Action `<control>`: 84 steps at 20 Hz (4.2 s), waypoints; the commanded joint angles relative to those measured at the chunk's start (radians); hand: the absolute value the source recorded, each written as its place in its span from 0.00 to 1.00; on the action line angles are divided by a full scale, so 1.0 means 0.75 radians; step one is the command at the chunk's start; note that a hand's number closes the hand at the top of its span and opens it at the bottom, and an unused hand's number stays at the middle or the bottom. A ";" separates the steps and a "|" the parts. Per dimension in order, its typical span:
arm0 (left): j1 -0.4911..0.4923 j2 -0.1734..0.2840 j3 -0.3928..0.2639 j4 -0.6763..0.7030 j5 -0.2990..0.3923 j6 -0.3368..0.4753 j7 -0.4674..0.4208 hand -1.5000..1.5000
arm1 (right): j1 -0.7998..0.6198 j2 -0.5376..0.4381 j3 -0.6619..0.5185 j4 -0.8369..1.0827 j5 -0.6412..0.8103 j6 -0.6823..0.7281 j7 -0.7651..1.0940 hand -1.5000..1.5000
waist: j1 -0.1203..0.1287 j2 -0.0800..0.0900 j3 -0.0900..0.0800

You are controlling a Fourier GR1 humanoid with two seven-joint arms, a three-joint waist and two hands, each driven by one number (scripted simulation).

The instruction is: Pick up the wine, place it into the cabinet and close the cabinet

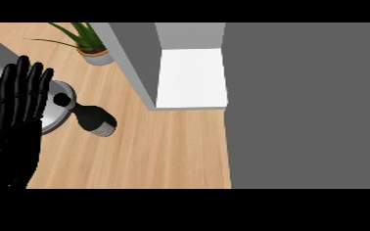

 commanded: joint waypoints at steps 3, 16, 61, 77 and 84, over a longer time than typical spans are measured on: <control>-0.009 -0.066 -0.059 0.090 -0.146 0.082 -0.063 0.00 | 0.097 -0.029 -0.010 -0.091 -0.119 0.106 0.007 0.00 | 0.007 0.029 -0.032; -0.097 -0.139 -0.350 0.129 0.087 0.476 0.148 0.00 | 0.261 -0.171 0.048 -0.339 -0.437 0.357 0.326 0.00 | 0.009 0.028 -0.032; 0.094 -0.049 0.047 -0.162 0.198 0.495 0.441 0.00 | 0.037 -0.156 -0.018 -0.694 -0.504 0.179 0.854 0.00 | 0.005 0.024 -0.033; 0.027 -0.001 0.269 0.362 0.424 0.233 0.164 0.00 | -0.066 -0.147 -0.007 -0.596 -0.459 0.173 0.844 0.00 | 0.008 0.029 -0.033; 0.082 -0.030 0.303 0.481 0.397 0.193 -0.024 0.00 | -0.077 -0.158 -0.056 -0.622 -0.519 0.165 0.878 0.00 | 0.008 0.027 -0.033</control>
